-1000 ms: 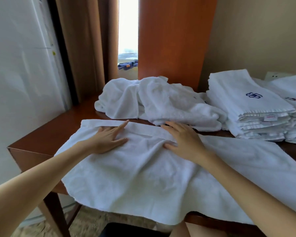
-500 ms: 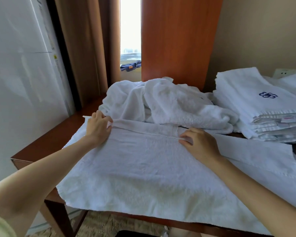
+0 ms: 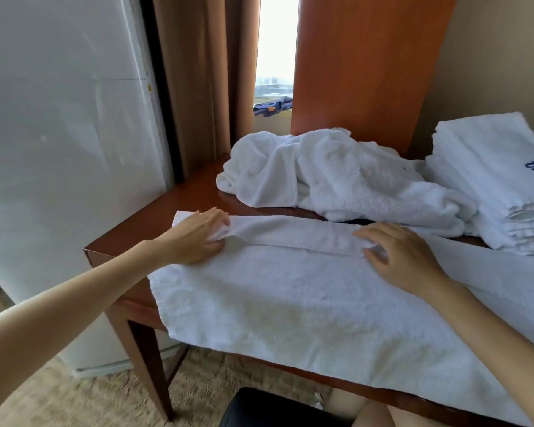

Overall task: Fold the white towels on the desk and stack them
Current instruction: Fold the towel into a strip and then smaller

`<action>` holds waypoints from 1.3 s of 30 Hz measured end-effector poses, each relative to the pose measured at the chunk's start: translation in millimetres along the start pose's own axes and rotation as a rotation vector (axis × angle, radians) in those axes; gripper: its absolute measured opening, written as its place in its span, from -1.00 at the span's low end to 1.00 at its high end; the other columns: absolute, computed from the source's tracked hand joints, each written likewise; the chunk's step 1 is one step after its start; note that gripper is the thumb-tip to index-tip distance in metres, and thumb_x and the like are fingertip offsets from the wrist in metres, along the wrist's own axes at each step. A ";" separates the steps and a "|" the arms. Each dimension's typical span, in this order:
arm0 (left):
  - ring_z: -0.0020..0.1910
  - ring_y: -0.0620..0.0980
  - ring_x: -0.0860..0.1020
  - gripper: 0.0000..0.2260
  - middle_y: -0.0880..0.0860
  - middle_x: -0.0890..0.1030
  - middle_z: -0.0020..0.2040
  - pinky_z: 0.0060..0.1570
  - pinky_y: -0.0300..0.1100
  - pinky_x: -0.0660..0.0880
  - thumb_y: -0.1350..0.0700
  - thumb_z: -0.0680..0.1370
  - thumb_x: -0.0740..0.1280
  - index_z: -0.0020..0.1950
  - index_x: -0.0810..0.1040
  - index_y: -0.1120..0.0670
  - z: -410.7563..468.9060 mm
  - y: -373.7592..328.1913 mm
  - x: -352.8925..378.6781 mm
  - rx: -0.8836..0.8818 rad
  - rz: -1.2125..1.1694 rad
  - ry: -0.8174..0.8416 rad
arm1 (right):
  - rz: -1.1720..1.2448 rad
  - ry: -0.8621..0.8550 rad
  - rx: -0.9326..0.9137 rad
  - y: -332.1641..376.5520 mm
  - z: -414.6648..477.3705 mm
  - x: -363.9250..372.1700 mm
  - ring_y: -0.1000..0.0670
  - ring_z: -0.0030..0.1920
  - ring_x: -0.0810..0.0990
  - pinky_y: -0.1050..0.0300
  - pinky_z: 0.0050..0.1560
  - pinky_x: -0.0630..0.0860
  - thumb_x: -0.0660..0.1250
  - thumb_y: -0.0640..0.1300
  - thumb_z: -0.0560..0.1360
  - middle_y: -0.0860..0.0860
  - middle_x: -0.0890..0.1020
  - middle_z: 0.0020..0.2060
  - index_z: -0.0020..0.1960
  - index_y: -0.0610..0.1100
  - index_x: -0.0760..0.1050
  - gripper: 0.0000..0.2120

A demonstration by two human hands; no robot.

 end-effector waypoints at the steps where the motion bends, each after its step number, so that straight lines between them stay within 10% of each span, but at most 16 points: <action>1: 0.44 0.10 0.30 -0.56 0.04 0.32 0.45 0.40 -0.10 0.16 0.00 0.62 0.19 0.47 0.23 0.06 -2.0 9.9 10.8 -0.087 -0.058 0.088 | 0.036 0.036 0.008 -0.8 -0.8 3.7 0.01 0.18 0.54 0.08 0.14 0.47 0.38 -0.19 0.49 0.09 0.60 0.17 0.23 -0.02 0.58 -0.68; 4: 0.56 -0.04 -0.01 -0.49 -0.04 0.05 0.59 0.48 -0.14 -0.10 0.08 0.65 0.11 0.58 0.04 -0.04 -4.0 14.3 21.3 -0.098 -0.078 0.119 | 0.116 0.094 0.029 -3.3 -1.7 7.5 0.07 0.23 0.53 0.11 0.15 0.50 0.36 -0.22 0.48 0.14 0.57 0.23 0.25 0.06 0.57 -0.62; 10: 0.56 -0.02 0.01 -0.42 -0.03 0.12 0.58 0.51 0.00 -0.11 0.20 0.59 0.13 0.58 0.05 -0.06 6.9 35.0 9.1 -0.290 -0.030 0.028 | 0.193 0.165 0.129 -11.6 3.4 20.6 0.18 -0.05 0.56 0.21 -0.02 0.48 0.34 -0.20 0.49 0.23 0.49 0.28 0.30 0.16 0.50 -0.56; 13: 0.57 0.07 -0.01 -0.41 0.06 0.08 0.58 0.51 0.10 -0.07 0.30 0.61 0.13 0.59 0.02 0.00 18.7 33.8 -1.8 -0.348 0.100 0.004 | 0.173 0.179 0.155 -7.6 13.6 30.4 0.15 0.17 0.52 0.24 0.10 0.42 0.30 -0.18 0.54 0.19 0.49 0.32 0.34 0.09 0.49 -0.60; 19: 0.57 0.01 -0.03 -0.28 -0.02 0.03 0.58 0.52 -0.01 -0.04 0.46 0.50 0.14 0.58 0.10 -0.04 -2.4 7.1 -38.1 -0.138 0.136 -0.287 | 0.149 0.073 0.147 -11.3 13.7 17.8 0.06 0.19 0.55 0.21 0.01 0.42 0.38 -0.12 0.51 0.13 0.57 0.24 0.26 0.06 0.57 -0.67; 25: 0.57 0.04 -0.08 -0.27 -0.03 -0.07 0.60 0.51 0.02 -0.02 0.42 0.53 0.03 0.58 -0.04 -0.14 -29.0 17.2 11.3 -0.190 0.056 0.240 | 0.200 0.150 0.173 -16.1 10.8 25.7 0.04 0.28 0.47 0.20 0.10 0.40 0.28 -0.34 0.45 0.13 0.53 0.27 0.30 0.01 0.54 -0.52; 35: 0.57 0.06 -0.03 -0.27 0.01 -0.01 0.60 0.51 0.09 0.00 0.30 0.58 0.24 0.58 -0.06 -0.14 7.9 17.4 -3.1 -0.120 0.362 0.264 | 0.188 -0.285 0.224 -23.3 6.8 -12.7 -0.11 -0.15 0.61 0.15 -0.24 0.36 0.30 -0.33 0.51 -0.06 0.68 -0.12 0.12 -0.11 0.64 -0.73; 39: 0.54 0.03 0.11 -0.23 -0.03 -0.01 0.60 0.37 -0.09 0.35 0.36 0.56 0.22 0.57 -0.11 -0.16 -3.7 27.1 0.5 -0.131 0.377 0.251 | 0.137 -0.431 0.068 -10.9 -3.1 -40.9 -0.11 -0.23 0.56 0.14 -0.22 0.36 0.25 -0.20 0.44 -0.04 0.64 -0.21 0.04 -0.14 0.62 -0.76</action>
Point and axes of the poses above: each hand's wrist, its own z-axis towards the middle knuckle, its own x-axis out of the palm, y = z × x, the point moved 8 cm from there along z, towards the middle knuckle
